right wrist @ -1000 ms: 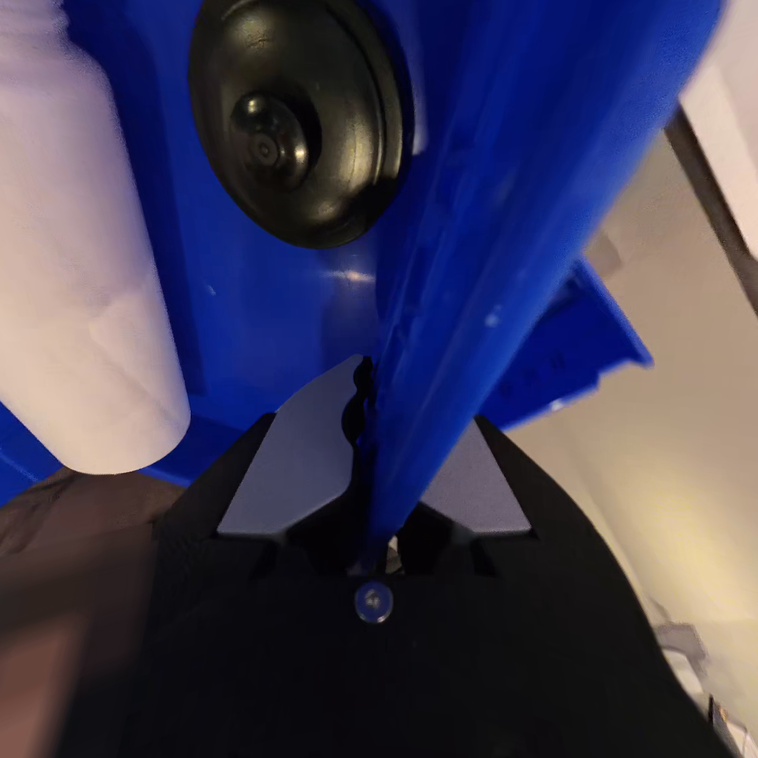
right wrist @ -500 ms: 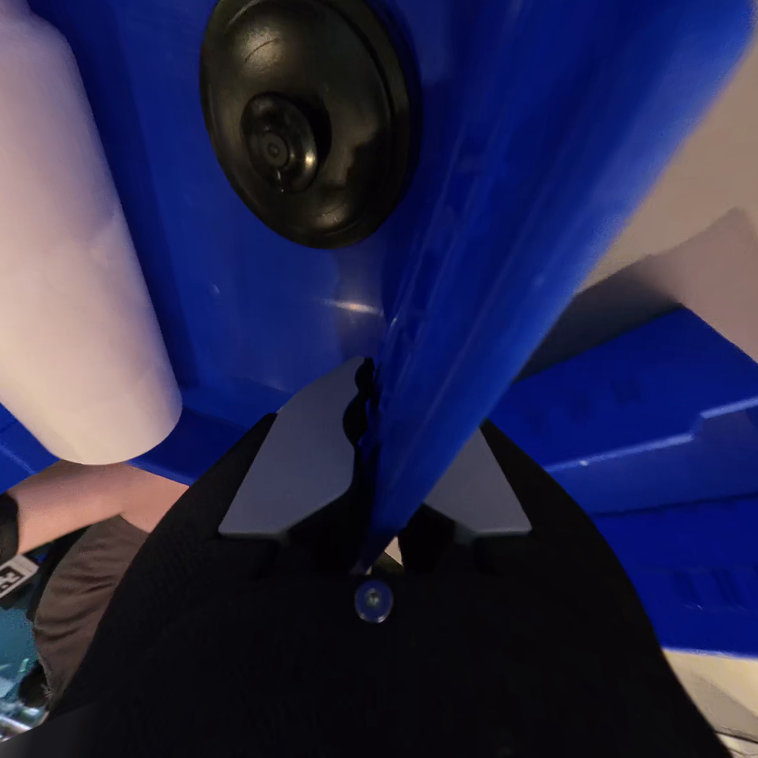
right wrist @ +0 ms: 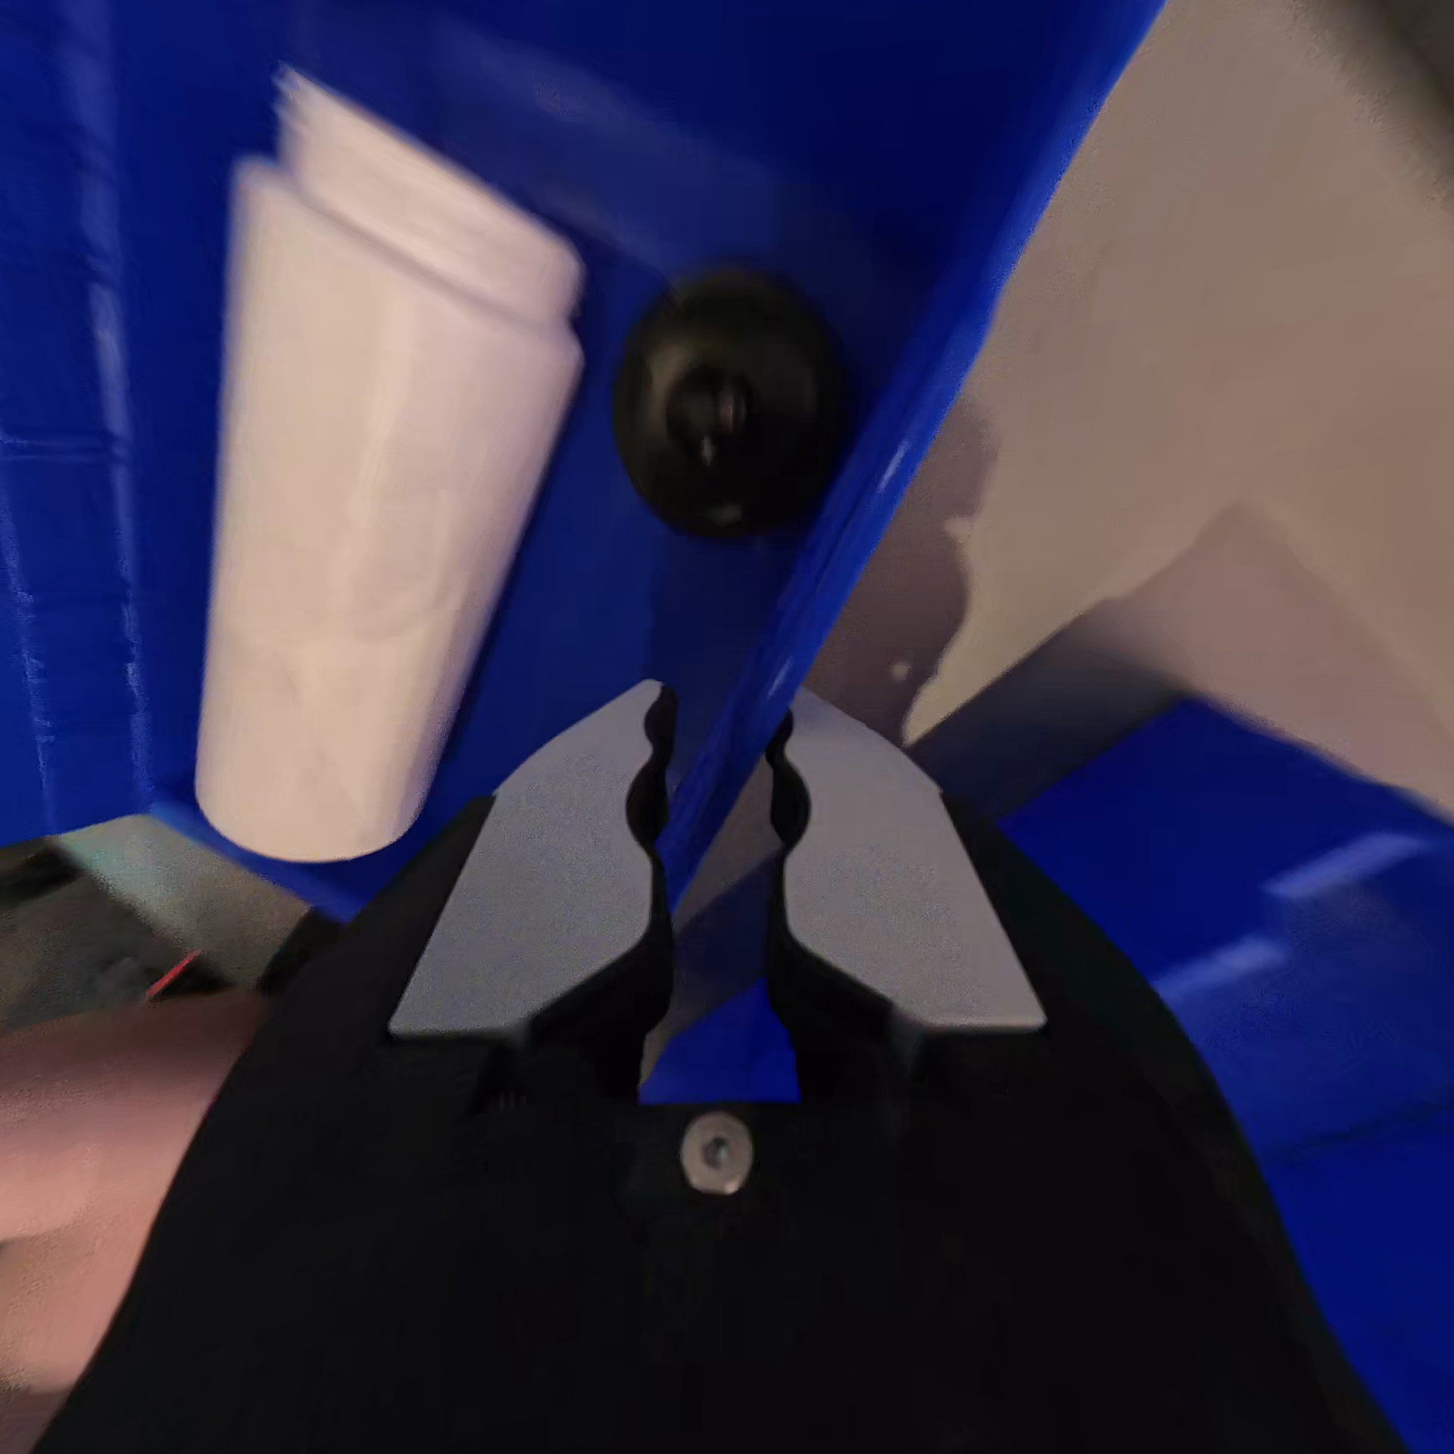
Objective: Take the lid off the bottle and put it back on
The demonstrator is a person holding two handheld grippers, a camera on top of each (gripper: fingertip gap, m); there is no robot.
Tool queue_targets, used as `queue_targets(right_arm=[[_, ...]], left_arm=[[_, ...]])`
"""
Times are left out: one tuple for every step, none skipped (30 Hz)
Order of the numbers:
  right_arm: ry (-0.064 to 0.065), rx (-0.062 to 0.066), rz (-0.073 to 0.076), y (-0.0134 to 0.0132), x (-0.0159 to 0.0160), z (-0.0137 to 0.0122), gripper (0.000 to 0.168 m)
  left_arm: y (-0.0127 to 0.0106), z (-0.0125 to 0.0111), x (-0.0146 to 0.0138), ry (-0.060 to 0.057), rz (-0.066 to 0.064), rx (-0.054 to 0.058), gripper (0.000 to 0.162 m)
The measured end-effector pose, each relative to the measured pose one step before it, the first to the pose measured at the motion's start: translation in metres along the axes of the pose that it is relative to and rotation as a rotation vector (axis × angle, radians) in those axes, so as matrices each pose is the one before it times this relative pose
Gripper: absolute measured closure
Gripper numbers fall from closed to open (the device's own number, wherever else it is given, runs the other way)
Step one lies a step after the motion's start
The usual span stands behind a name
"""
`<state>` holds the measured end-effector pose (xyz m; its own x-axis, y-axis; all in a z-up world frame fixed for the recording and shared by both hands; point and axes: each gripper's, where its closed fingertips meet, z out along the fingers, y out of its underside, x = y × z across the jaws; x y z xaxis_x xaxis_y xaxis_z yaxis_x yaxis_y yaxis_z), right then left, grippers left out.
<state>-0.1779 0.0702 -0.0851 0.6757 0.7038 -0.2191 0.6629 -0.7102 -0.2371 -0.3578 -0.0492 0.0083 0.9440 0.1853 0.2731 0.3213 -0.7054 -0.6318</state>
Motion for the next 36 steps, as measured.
queue_targets(right_arm=[[0.0417,0.1294,-0.0740,-0.00984,0.00174,-0.02034,0.136],[0.0504,0.1126,-0.0681,-0.00526,0.00450,-0.02157,0.136],[0.0687,0.0797,-0.0491,0.00138,0.01015,-0.02163,0.135],[0.0797,0.0465,-0.0287,0.00769,0.01583,-0.01961,0.125],[0.0822,0.0145,-0.0067,0.01461,0.02035,-0.01667,0.108],[0.0759,-0.0083,0.0175,0.01963,0.02347,-0.01275,0.098],[0.0579,-0.0246,0.0419,0.02257,0.02423,-0.00875,0.093],[0.0329,-0.0384,0.0591,0.02450,0.02259,-0.00490,0.085],[0.0076,-0.0481,0.0641,0.02495,0.01943,-0.00190,0.083],[-0.0027,-0.0461,0.0604,0.02330,0.01668,0.00042,0.083],[-0.0027,-0.0337,0.0484,0.01948,0.01421,0.00248,0.083],[0.0060,-0.0295,0.0339,0.01637,0.01279,0.00446,0.083],[0.0133,-0.0369,0.0183,0.01433,0.01112,0.00620,0.083],[-0.0002,-0.0473,0.0027,0.01291,0.00662,0.00802,0.083],[-0.0184,-0.0668,-0.0038,0.01341,0.00212,0.00924,0.084],[-0.0239,-0.0841,-0.0064,0.01370,0.00034,0.00981,0.084],[-0.0405,-0.0769,-0.0069,0.01077,-0.00262,0.00960,0.089],[-0.0773,-0.0523,0.0017,0.00602,-0.00797,0.00872,0.097],[-0.0873,-0.0327,0.0119,0.00169,-0.00762,0.00720,0.121],[-0.0631,-0.0174,0.0237,-0.00099,-0.00274,0.00389,0.140],[-0.0280,-0.0130,0.0199,-0.00011,0.00207,-0.00001,0.152],[0.0130,-0.0139,-0.0046,0.00067,0.00664,-0.00148,0.153],[0.0367,-0.0061,-0.0171,-0.00020,0.00972,-0.00159,0.155],[0.0175,0.0049,-0.0035,-0.00091,0.00927,-0.00132,0.157],[-0.0136,0.0045,0.0135,0.00026,0.00738,-0.00108,0.159],[-0.0132,0.0038,0.0153,0.00135,0.00828,-0.00139,0.159],[0.0052,0.0008,0.0109,0.00229,0.01107,-0.00198,0.160],[0.0139,0.0029,0.0122,0.00247,0.01289,-0.00225,0.160],[0.0069,0.0075,0.0152,0.00209,0.01293,-0.00216,0.161],[-0.0020,0.0096,0.0195,0.00215,0.01260,-0.00205,0.161],[-0.0017,0.0072,0.0240,0.00277,0.01261,-0.00204,0.161],[0.0036,0.0023,0.0209,0.00364,0.01286,-0.00226,0.161],[0.0031,-0.0007,0.0177,0.00428,0.01285,-0.00231,0.161],[-0.0006,0.0000,0.0187,0.00433,0.01259,-0.00208,0.161],[0.0003,0.0011,0.0191,0.00415,0.01316,-0.00229,0.161],[0.0048,0.0021,0.0198,0.00395,0.01414,-0.00229,0.161]], left_arm=[[0.00335,0.00548,-0.00337,0.0099,-0.0122,-0.0216,0.070],[0.00396,0.00634,-0.00320,0.0105,-0.0099,-0.0288,0.072],[0.00323,0.00692,-0.00323,0.0090,-0.0061,-0.0265,0.071],[0.00347,0.00722,-0.00322,0.0061,-0.0029,-0.0287,0.070],[0.00468,0.00719,-0.00204,0.0076,0.0012,-0.0363,0.071],[0.00535,0.00721,-0.00102,0.0078,0.0054,-0.0407,0.071],[0.00570,0.00750,-0.00002,0.0076,0.0076,-0.0436,0.071],[0.00545,0.00745,0.00056,0.0058,0.0069,-0.0454,0.070],[0.00535,0.00707,0.00065,0.0005,0.0068,-0.0467,0.070],[0.00538,0.00659,0.00113,-0.0024,0.0008,-0.0474,0.071],[0.00604,0.00605,0.00384,0.0164,-0.0084,-0.0473,0.077],[0.00428,0.00489,0.00422,0.0214,-0.0108,-0.0380,0.078],[0.00094,0.00322,0.00029,-0.0042,-0.0020,-0.0224,0.075],[-0.00069,0.00169,-0.00319,-0.0288,0.0016,-0.0064,0.075],[-0.00034,0.00134,-0.00215,-0.0204,0.0001,-0.0055,0.080],[0.00071,0.00193,0.00003,-0.0041,0.0035,-0.0111,0.083],[0.00040,0.00266,-0.00006,-0.0068,0.0083,-0.0100,0.083],[0.00140,0.00355,-0.00044,-0.0092,0.0094,-0.0182,0.088],[0.00174,0.00422,-0.00071,-0.0100,0.0088,-0.0223,0.095],[-0.00111,0.00346,-0.00089,-0.0106,0.0067,-0.0066,0.107],[-0.00157,0.00373,0.00180,0.0088,0.0150,-0.0067,0.113],[-0.00082,0.00418,0.00343,0.0171,0.0218,-0.0119,0.124],[-0.00043,0.00399,-0.00133,-0.0181,0.0221,-0.0154,0.129],[-0.00034,0.00324,-0.00473,-0.0450,0.0245,-0.0158,0.135],[-0.00037,0.00248,-0.00538,-0.0551,0.0258,-0.0141,0.144],[-0.00105,0.00157,-0.00298,-0.0398,0.0232,-0.0058,0.149],[-0.00260,0.00008,0.00190,-0.0009,0.0104,0.0055,0.149],[-0.00301,0.00063,0.00307,0.0105,0.0038,0.0051,0.149],[-0.00323,0.00117,0.00292,0.0056,0.0102,0.0037,0.149],[-0.00382,0.00082,0.00181,-0.0074,0.0180,0.0057,0.150],[-0.00359,0.00073,0.00165,-0.0131,0.0248,0.0047,0.149],[-0.00423,0.00090,0.00215,-0.0072,0.0220,0.0081,0.149],[-0.00429,0.00123,0.00299,0.0024,0.0163,0.0079,0.150],[-0.00367,0.00102,0.00358,0.0043,0.0210,0.0061,0.150],[-0.00313,0.00097,0.00351,0.0000,0.0233,0.0032,0.150],[-0.00259,0.00086,0.00279,-0.0065,0.0191,-0.0008,0.150]])
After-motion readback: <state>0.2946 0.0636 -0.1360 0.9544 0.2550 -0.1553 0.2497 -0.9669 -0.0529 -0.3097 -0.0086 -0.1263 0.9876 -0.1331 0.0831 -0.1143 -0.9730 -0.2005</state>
